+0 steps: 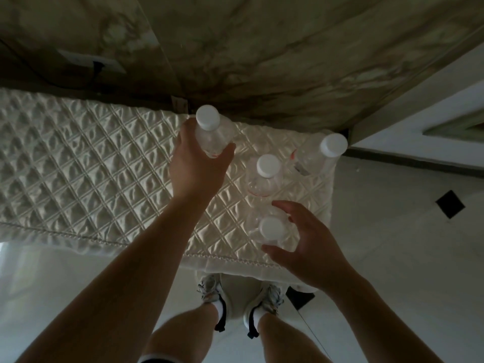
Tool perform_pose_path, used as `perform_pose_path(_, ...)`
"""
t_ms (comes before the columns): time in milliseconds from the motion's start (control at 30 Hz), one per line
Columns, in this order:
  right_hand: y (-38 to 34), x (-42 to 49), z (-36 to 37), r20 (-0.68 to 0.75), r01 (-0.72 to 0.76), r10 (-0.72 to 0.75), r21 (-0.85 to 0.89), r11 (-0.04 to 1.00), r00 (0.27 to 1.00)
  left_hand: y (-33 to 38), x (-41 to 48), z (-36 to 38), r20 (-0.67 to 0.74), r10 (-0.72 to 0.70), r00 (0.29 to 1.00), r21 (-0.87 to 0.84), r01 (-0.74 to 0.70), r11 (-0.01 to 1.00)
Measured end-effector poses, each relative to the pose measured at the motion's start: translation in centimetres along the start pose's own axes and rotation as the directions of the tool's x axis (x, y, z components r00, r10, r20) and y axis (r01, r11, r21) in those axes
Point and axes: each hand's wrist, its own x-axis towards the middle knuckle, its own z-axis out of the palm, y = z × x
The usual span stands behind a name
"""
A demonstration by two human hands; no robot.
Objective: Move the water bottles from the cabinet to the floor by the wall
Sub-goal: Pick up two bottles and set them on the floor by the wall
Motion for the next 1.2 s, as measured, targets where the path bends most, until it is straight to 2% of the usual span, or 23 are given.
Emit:
perform_pose_path(267,-1.2,-0.4,-1.2,-0.038,0.02,-0.018,0.043,0.999,0.999,0.3,-0.4,-2.9,0.025,0.034,0.999,-0.038,-0.033,0.999)
perform_pose_path(533,-5.4,-2.3,-4.7,-0.059,0.029,-0.026,0.058,0.998,0.998,3.2,-1.6,-9.7,0.06,0.122,0.991,-0.07,-0.118,0.991)
perform_pose_path(933,-17.4,-8.3,-13.6,-0.15,0.075,-0.059,0.099,0.992,0.987,12.1,-5.0,-24.8,0.226,0.301,0.927,-0.148,-0.273,0.951)
perform_pose_path(1200,-26.7,-13.5,-19.4,-0.219,0.139,-0.111,0.119,0.983,0.969,17.2,-7.5,-34.8,0.289,0.386,0.876,-0.188,-0.343,0.92)
